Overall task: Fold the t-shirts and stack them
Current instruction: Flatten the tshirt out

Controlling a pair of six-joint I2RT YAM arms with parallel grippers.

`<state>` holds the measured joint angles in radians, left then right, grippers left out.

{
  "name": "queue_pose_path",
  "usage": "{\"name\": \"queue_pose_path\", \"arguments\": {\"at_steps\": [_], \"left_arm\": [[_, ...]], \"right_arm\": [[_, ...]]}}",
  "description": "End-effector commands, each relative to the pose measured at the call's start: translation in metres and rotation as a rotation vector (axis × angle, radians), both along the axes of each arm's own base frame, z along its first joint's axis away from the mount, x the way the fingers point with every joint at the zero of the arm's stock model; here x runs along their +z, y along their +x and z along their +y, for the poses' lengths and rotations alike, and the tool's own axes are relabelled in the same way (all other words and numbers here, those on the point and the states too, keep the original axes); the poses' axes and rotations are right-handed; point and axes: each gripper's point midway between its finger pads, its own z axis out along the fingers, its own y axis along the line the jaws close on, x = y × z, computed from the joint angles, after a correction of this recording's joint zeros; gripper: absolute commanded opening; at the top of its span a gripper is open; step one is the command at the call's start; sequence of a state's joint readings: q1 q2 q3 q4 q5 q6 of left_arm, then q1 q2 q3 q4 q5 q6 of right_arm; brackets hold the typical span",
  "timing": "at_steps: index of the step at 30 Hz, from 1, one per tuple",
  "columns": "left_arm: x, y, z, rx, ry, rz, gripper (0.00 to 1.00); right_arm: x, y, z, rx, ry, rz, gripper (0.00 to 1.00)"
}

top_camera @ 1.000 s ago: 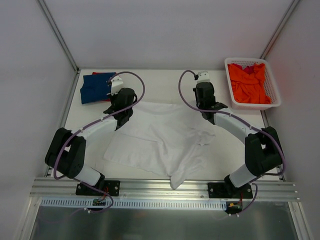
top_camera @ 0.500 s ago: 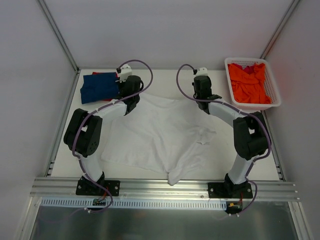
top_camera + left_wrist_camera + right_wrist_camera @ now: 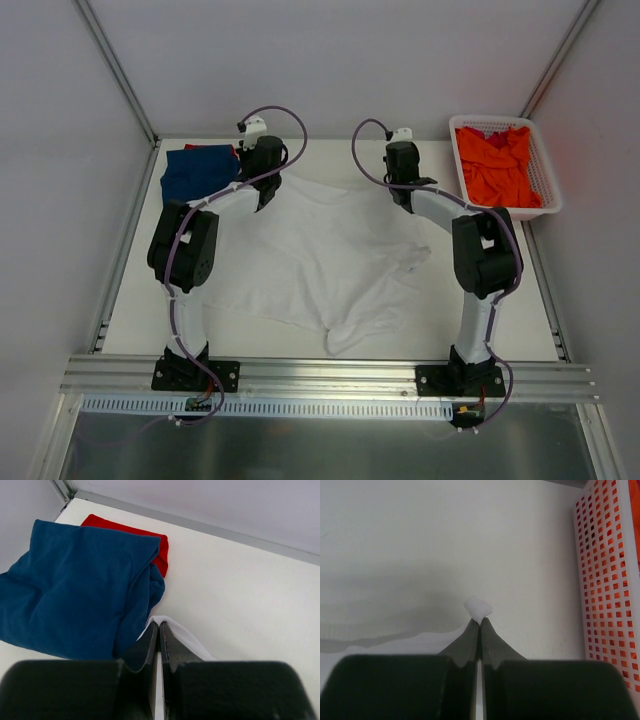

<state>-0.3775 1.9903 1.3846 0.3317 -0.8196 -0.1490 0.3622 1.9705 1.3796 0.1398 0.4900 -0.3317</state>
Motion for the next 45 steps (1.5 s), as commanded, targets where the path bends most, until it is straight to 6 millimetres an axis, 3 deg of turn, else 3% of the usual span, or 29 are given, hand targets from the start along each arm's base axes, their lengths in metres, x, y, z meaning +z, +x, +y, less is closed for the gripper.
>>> {"name": "queue_pose_path", "arguments": {"at_steps": [1, 9, 14, 27, 44, 45], "left_arm": [[0.018, 0.013, 0.002, 0.000, -0.004, -0.037, 0.00], [0.009, 0.005, 0.006, 0.013, -0.020, -0.020, 0.00], [0.005, -0.005, 0.012, 0.030, -0.023, -0.010, 0.00], [0.003, -0.028, 0.023, 0.077, -0.037, 0.007, 0.00], [0.002, -0.039, 0.031, 0.107, -0.029, 0.020, 0.00], [0.003, -0.038, 0.029, 0.097, -0.029, 0.024, 0.00]], "right_arm": [[0.028, 0.021, 0.005, 0.008, 0.026, -0.063, 0.00], [0.023, 0.049, 0.009, 0.034, -0.006, -0.054, 0.00], [0.030, 0.067, 0.016, 0.055, -0.009, -0.075, 0.00], [0.013, 0.093, 0.021, 0.064, -0.006, -0.077, 0.00], [0.017, 0.132, 0.020, 0.061, 0.000, -0.124, 0.00], [0.017, 0.132, 0.019, 0.057, -0.003, -0.122, 0.11]]}}
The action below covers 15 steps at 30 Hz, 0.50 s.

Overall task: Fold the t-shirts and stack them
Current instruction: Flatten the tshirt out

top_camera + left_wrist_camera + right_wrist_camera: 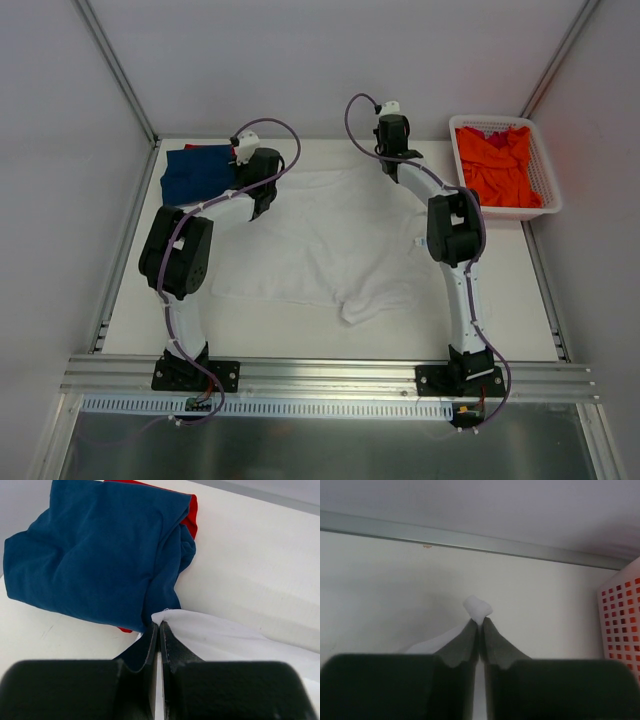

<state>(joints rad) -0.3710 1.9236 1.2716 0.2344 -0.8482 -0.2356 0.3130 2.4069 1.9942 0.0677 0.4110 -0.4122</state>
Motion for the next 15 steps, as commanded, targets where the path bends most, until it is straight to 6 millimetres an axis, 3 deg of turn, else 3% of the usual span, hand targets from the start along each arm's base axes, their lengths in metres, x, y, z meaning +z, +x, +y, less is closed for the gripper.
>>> {"name": "queue_pose_path", "arguments": {"at_steps": [1, 3, 4, 5, 7, 8, 11, 12, 14, 15], "left_arm": [[0.029, -0.002, 0.010, 0.039, -0.019, -0.064, 0.26], [0.030, -0.003, 0.010, 0.035, -0.017, -0.063, 0.61], [0.031, -0.003, 0.010, 0.032, -0.014, -0.062, 0.83], [0.033, -0.003, 0.010, 0.030, -0.013, -0.065, 0.91], [0.036, -0.004, 0.011, 0.031, -0.007, -0.066, 0.98], [0.041, -0.005, 0.011, 0.029, -0.006, -0.073, 0.99], [0.053, -0.011, 0.015, 0.031, 0.000, -0.087, 0.99], [0.057, -0.013, 0.015, 0.029, -0.003, -0.094, 0.99], [0.068, -0.020, 0.016, 0.027, -0.006, -0.107, 0.99], [0.069, -0.023, 0.016, 0.023, -0.007, -0.105, 0.99]], "right_arm": [[0.022, 0.010, -0.003, 0.000, -0.003, -0.046, 0.20], [0.018, 0.006, -0.004, -0.002, -0.006, -0.032, 0.36], [0.018, 0.004, -0.005, -0.008, -0.004, -0.031, 0.49], [0.024, 0.002, -0.006, -0.012, -0.002, -0.039, 0.54], [0.021, -0.006, -0.008, -0.015, -0.001, -0.029, 0.63], [0.035, -0.010, -0.010, -0.025, 0.004, -0.049, 0.68], [0.040, -0.025, -0.015, -0.035, 0.009, -0.041, 0.69], [0.062, -0.030, -0.016, -0.039, 0.020, -0.070, 0.69], [0.066, -0.046, -0.015, -0.039, 0.016, -0.060, 0.70], [0.085, -0.056, -0.015, -0.038, 0.025, -0.072, 0.69]]}}
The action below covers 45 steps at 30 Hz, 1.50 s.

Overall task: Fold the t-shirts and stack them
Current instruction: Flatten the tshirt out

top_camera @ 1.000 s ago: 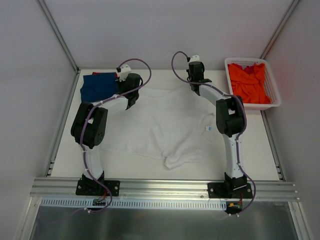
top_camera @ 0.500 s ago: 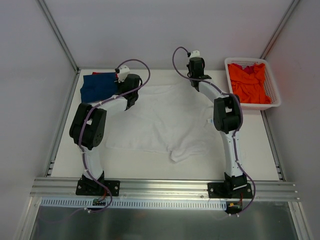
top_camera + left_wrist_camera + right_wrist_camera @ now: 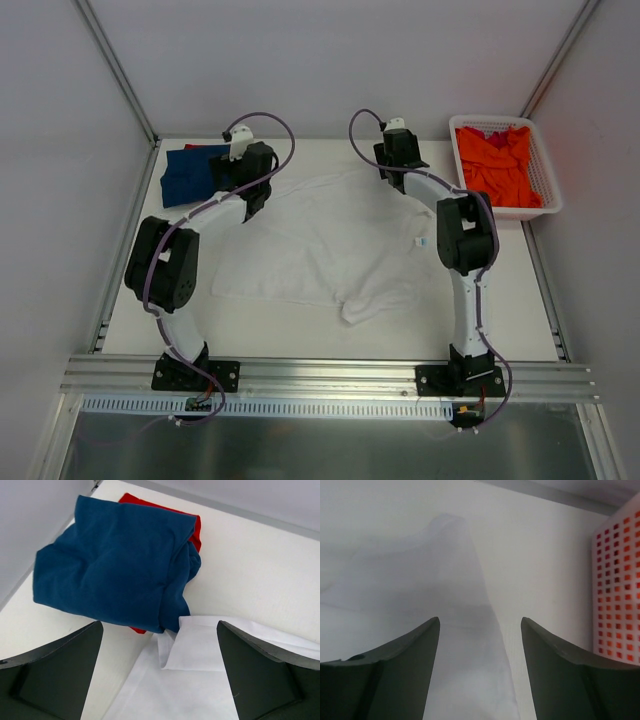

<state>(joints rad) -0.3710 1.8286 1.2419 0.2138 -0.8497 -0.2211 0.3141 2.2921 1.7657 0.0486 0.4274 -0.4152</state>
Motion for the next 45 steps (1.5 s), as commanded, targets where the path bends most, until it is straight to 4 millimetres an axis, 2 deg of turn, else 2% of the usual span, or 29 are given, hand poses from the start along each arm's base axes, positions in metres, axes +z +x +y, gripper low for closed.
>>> {"name": "queue_pose_path", "arguments": {"at_steps": [1, 2, 3, 4, 6, 7, 8, 9, 10, 11, 12, 13, 15, 16, 17, 18, 20, 21, 22, 24, 25, 27, 32, 38, 41, 45], "left_arm": [[0.042, -0.015, 0.008, 0.022, -0.003, -0.068, 0.99], [0.043, -0.024, 0.010, 0.026, -0.002, -0.058, 0.99], [0.044, -0.029, 0.009, 0.025, -0.002, -0.054, 0.99], [0.045, -0.035, 0.006, 0.025, -0.009, -0.053, 0.99], [0.044, -0.054, 0.008, 0.027, -0.010, -0.031, 0.99], [0.043, -0.059, 0.005, 0.031, -0.039, -0.037, 0.99], [0.044, -0.069, 0.001, 0.014, -0.057, -0.033, 0.99], [0.037, -0.079, 0.002, 0.011, -0.048, 0.012, 0.99], [0.034, -0.086, 0.001, 0.012, -0.055, 0.027, 0.99], [0.033, -0.095, 0.000, 0.023, -0.096, 0.021, 0.99], [0.022, -0.106, -0.002, 0.004, -0.110, 0.071, 0.98], [0.019, -0.111, -0.005, 0.009, -0.152, 0.069, 0.96], [0.008, -0.130, -0.008, -0.002, -0.175, 0.105, 0.95], [-0.002, -0.143, -0.005, 0.016, -0.178, 0.142, 0.94], [-0.005, -0.149, -0.004, 0.025, -0.175, 0.155, 0.94], [-0.009, -0.155, -0.003, 0.035, -0.178, 0.174, 0.94], [-0.025, -0.174, 0.001, 0.067, -0.202, 0.240, 0.94], [-0.029, -0.180, 0.003, 0.080, -0.209, 0.256, 0.94], [-0.038, -0.188, 0.005, 0.096, -0.221, 0.279, 0.93], [-0.044, -0.197, 0.008, 0.121, -0.224, 0.304, 0.93], [-0.051, -0.204, 0.011, 0.141, -0.220, 0.329, 0.93], [-0.055, -0.209, 0.015, 0.165, -0.215, 0.345, 0.93], [-0.068, -0.227, 0.022, 0.215, -0.212, 0.396, 0.89], [-0.089, -0.259, 0.029, 0.293, -0.273, 0.435, 0.86], [-0.096, -0.277, 0.037, 0.317, -0.307, 0.412, 0.84], [-0.100, -0.288, 0.042, 0.331, -0.344, 0.384, 0.84]], "right_arm": [[0.113, -0.019, 0.008, -0.013, 0.070, -0.180, 0.70], [0.120, -0.027, 0.011, -0.012, 0.068, -0.181, 0.70], [0.137, -0.039, 0.010, -0.014, 0.073, -0.190, 0.70], [0.134, -0.051, 0.018, 0.003, 0.069, -0.172, 0.70], [0.137, -0.071, 0.019, -0.002, 0.059, -0.136, 0.70], [0.155, -0.084, 0.026, 0.015, 0.079, -0.151, 0.70], [0.153, -0.094, 0.029, 0.024, 0.084, -0.133, 0.70], [0.150, -0.107, 0.028, 0.008, 0.099, -0.098, 0.70], [0.162, -0.120, 0.034, 0.022, 0.122, -0.102, 0.70], [0.158, -0.131, 0.037, 0.037, 0.131, -0.077, 0.70], [0.154, -0.142, 0.038, 0.028, 0.146, -0.053, 0.70], [0.166, -0.155, 0.042, 0.046, 0.164, -0.064, 0.70], [0.158, -0.174, 0.040, 0.048, 0.153, -0.032, 0.70], [0.158, -0.183, 0.044, 0.055, 0.158, -0.026, 0.70], [0.167, -0.193, 0.043, 0.058, 0.171, -0.038, 0.70], [0.158, -0.203, 0.040, 0.053, 0.160, -0.001, 0.70], [0.161, -0.219, 0.039, 0.057, 0.174, 0.007, 0.70], [0.151, -0.230, 0.038, 0.057, 0.163, 0.040, 0.70], [0.155, -0.238, 0.037, 0.055, 0.189, 0.033, 0.70], [0.150, -0.251, 0.039, 0.068, 0.210, 0.050, 0.70], [0.141, -0.259, 0.038, 0.071, 0.215, 0.071, 0.70], [0.144, -0.272, 0.040, 0.081, 0.244, 0.067, 0.70], [0.129, -0.298, 0.035, 0.084, 0.243, 0.101, 0.70], [0.113, -0.317, 0.033, 0.091, 0.277, 0.140, 0.70], [0.104, -0.327, 0.045, 0.137, 0.337, 0.175, 0.70], [0.093, -0.337, 0.055, 0.168, 0.352, 0.203, 0.70]]}}
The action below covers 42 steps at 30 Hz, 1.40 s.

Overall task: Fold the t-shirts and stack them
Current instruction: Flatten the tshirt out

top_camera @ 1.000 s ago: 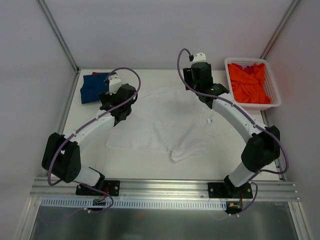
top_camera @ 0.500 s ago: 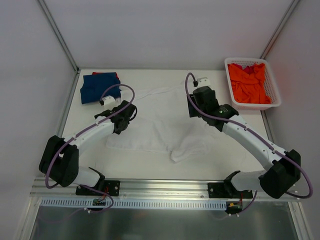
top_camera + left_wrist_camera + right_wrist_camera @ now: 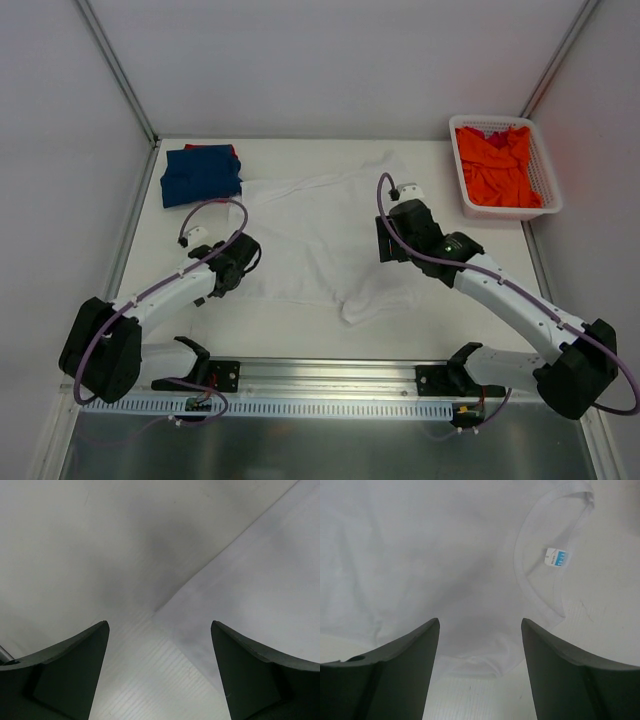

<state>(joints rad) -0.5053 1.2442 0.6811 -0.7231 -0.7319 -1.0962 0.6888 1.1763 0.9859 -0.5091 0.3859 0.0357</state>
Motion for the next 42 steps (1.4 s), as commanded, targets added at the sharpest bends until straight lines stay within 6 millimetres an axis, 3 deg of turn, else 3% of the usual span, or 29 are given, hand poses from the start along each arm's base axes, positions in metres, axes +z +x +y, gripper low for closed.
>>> {"name": "queue_pose_path", "arguments": {"at_steps": [1, 9, 22, 30, 37, 42], "left_arm": [[0.000, -0.011, 0.002, 0.049, -0.043, -0.040, 0.83], [-0.003, -0.010, 0.002, 0.066, -0.043, -0.025, 0.78], [-0.006, 0.019, -0.014, 0.032, -0.110, -0.087, 0.74], [-0.033, -0.002, -0.020, 0.057, -0.216, -0.049, 0.72], [-0.039, -0.014, -0.017, 0.073, -0.235, -0.046, 0.67], [-0.039, -0.009, -0.015, 0.075, -0.209, -0.040, 0.66]], "right_arm": [[-0.001, -0.011, 0.015, 0.030, 0.070, 0.015, 0.70], [-0.012, -0.031, 0.026, 0.069, 0.083, 0.045, 0.70], [0.003, -0.048, 0.021, 0.076, 0.129, 0.014, 0.70], [0.003, -0.051, 0.019, 0.072, 0.128, 0.016, 0.70], [0.000, -0.052, 0.020, 0.074, 0.135, 0.027, 0.70], [0.003, -0.058, 0.022, 0.091, 0.151, 0.028, 0.70]]}}
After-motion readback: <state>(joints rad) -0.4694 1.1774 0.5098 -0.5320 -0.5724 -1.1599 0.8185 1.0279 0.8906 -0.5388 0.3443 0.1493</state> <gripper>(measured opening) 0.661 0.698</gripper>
